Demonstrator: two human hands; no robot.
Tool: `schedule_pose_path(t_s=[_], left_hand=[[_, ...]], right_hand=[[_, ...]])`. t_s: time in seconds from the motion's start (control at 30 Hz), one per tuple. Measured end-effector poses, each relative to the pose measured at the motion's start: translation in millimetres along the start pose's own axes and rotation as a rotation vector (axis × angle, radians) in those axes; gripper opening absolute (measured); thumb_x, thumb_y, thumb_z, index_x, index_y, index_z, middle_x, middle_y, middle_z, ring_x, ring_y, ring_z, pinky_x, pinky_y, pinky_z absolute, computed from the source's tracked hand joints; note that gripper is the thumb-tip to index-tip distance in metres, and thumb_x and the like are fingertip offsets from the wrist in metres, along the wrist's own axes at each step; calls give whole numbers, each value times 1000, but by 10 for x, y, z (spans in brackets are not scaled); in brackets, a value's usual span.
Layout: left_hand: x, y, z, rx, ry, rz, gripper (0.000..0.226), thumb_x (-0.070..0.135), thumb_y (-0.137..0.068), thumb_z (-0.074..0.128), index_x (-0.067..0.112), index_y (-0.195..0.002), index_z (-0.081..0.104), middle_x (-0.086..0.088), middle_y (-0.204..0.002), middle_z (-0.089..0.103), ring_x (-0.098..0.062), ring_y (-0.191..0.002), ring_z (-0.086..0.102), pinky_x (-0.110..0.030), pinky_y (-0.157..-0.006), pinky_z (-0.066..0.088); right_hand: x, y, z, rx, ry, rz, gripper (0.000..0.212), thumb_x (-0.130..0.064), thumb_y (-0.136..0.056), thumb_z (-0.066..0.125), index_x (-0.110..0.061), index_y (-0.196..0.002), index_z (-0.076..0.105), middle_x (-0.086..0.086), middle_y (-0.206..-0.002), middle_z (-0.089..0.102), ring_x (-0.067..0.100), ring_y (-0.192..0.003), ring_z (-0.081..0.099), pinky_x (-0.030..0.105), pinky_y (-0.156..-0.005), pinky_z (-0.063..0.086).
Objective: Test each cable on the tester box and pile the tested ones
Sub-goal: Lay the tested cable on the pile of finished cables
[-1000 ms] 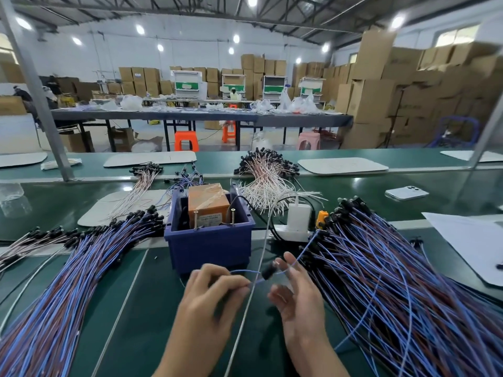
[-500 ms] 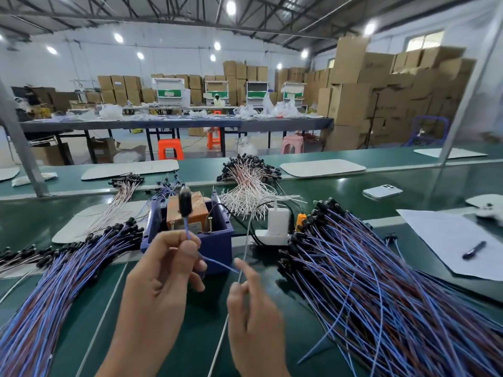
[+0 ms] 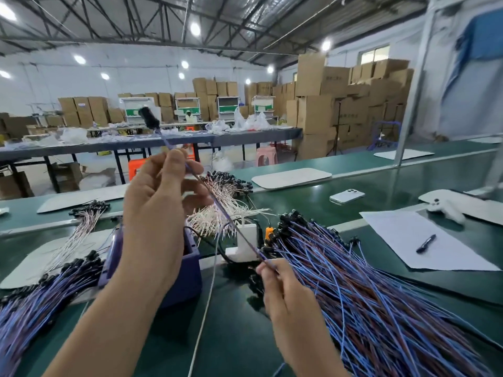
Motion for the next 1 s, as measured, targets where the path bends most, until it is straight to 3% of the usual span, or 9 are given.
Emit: schedule_pose_path(t_s=[0.13,0.23,0.33,0.43,0.5,0.6,0.67,0.83,1.0], left_hand=[[-490,-220,93,110,69,-171,13,23,-104,53,14,-97,60,1,-78,65,-8,-59,60,-22,-55,55],[-1129,-223,374,-15,-72,-396,19,24,-103,55,7,-105,63,-3,-84,66,-10,-64,65,-26,-65,60],[-1807,6,627,-264,-428,-664,25,24,-104,53,1,-110,60,-9,-90,67,-18,-78,67,-32,-77,62],[-2133,222,628,-378,-660,-677,20,21,-105,49,14,-88,55,-8,-91,61,-22,-82,60,-40,-81,59],[-2134,254,498,-337,-672,-575,20,18,-104,47,20,-87,58,-5,-86,63,-21,-76,60,-45,-80,58],[-2000,300,222,-310,-615,-531,16,17,-104,48,19,-107,64,-3,-88,67,-10,-70,65,-25,-58,55],[-1923,375,15,-377,-614,-509,18,15,-104,50,21,-106,67,-3,-89,70,-6,-66,66,-20,-58,54],[-1762,688,-693,-537,-760,-531,23,19,-105,51,30,-102,71,2,-82,72,-7,-66,63,-26,-59,52],[-1613,767,-1421,-504,-855,-596,22,19,-105,49,28,-107,69,4,-79,71,-10,-66,65,-28,-56,52]], right_hand=[[358,171,-611,83,53,185,38,-63,-89,26,-38,-96,54,-9,-64,67,3,-49,54,23,-54,43],[552,313,-985,220,127,321,12,-44,-103,38,-44,-108,48,-21,-72,69,0,-54,58,24,-60,45],[614,430,-1108,337,109,405,52,-32,-103,45,-51,-146,21,-28,-75,69,6,-49,60,31,-62,48],[577,490,-1029,364,136,394,62,-28,-102,49,-51,-149,17,-31,-76,69,19,-51,64,37,-63,55],[542,480,-877,326,158,332,54,-27,-101,50,-59,-136,24,-32,-78,68,14,-50,62,33,-60,55],[535,413,-497,205,193,287,43,-33,-101,44,-60,-131,30,-20,-86,69,3,-55,55,23,-62,48],[502,345,-185,95,196,265,40,-36,-103,40,-58,-134,28,-16,-89,66,2,-58,52,19,-61,42],[293,175,593,-156,257,137,33,-40,-103,37,-57,-132,34,-23,-91,60,5,-87,59,24,-71,39],[70,-33,1261,-274,236,-68,29,-42,-101,37,-45,-128,48,-12,-107,71,10,-96,65,29,-74,43]])
Point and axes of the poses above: each hand's wrist, its own y-axis away from the middle knuckle, its own z-axis out of the palm, x = y × z, the point moved 6 cm from there along -y, towards the middle knuckle
